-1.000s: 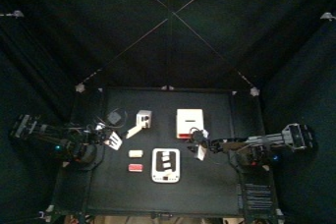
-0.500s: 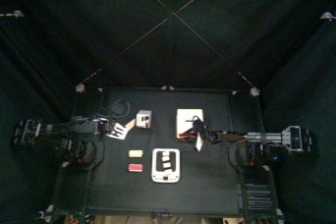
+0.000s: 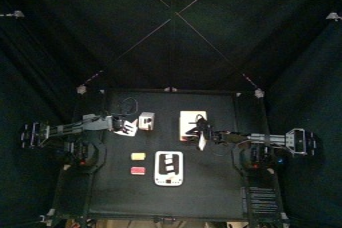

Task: Put cleaver in holder

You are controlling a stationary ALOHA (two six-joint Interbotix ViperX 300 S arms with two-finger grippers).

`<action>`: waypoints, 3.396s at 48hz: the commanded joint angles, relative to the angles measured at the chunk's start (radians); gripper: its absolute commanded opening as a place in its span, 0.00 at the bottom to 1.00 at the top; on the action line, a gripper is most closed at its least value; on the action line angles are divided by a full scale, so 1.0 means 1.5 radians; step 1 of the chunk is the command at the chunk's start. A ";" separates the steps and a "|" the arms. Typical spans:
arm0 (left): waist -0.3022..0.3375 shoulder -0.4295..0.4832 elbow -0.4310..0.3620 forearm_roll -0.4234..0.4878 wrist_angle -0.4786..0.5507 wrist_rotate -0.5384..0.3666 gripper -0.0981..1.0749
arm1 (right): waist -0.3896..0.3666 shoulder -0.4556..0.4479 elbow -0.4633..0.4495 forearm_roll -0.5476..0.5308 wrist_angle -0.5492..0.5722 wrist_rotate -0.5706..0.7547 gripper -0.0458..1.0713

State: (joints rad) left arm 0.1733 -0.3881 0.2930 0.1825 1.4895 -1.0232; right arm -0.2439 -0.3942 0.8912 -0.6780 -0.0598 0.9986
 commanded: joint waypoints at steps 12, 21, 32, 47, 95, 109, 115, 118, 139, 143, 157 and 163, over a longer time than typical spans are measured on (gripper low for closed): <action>0.035 0.029 -0.016 -0.030 -0.031 0.041 0.43 | -0.003 -0.006 -0.003 0.002 -0.004 -0.001 0.69; 0.054 0.030 -0.010 -0.035 -0.045 0.043 0.43 | -0.003 -0.005 -0.003 0.003 -0.004 -0.002 0.69; 0.077 0.029 0.005 -0.040 -0.061 0.046 0.43 | -0.003 -0.005 -0.003 0.003 -0.004 -0.001 0.69; 0.107 0.029 0.034 -0.097 -0.103 0.086 0.43 | -0.003 -0.005 -0.001 0.003 -0.005 -0.001 0.69; 0.164 0.025 0.093 -0.098 -0.215 0.092 0.46 | -0.003 -0.003 -0.001 0.004 -0.004 -0.001 0.69; 0.165 0.025 0.104 -0.077 -0.233 0.094 0.62 | -0.003 0.002 -0.003 0.004 -0.004 -0.001 0.69; 0.165 0.024 0.107 -0.067 -0.233 0.095 0.72 | -0.004 0.003 -0.004 0.004 -0.004 -0.001 0.69; 0.166 0.020 0.107 -0.059 -0.236 0.095 0.78 | -0.003 0.004 -0.004 0.004 -0.004 -0.001 0.69; 0.160 -0.005 0.114 -0.052 -0.255 0.095 0.83 | -0.003 0.004 -0.004 0.004 -0.005 -0.001 0.69; 0.159 -0.009 0.114 -0.052 -0.255 0.095 0.83 | -0.003 0.004 -0.004 0.003 -0.005 -0.001 0.69; 0.157 -0.011 0.118 -0.052 -0.258 0.096 0.83 | -0.003 0.005 -0.004 0.004 -0.004 -0.001 0.69; 0.157 -0.012 0.121 -0.051 -0.266 0.096 0.83 | -0.003 0.005 -0.003 0.004 -0.004 -0.001 0.69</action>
State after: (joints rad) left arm 0.4111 -0.3988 0.4847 0.1012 1.1029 -0.8805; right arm -0.2439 -0.3774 0.8989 -0.6734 -0.0598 0.9986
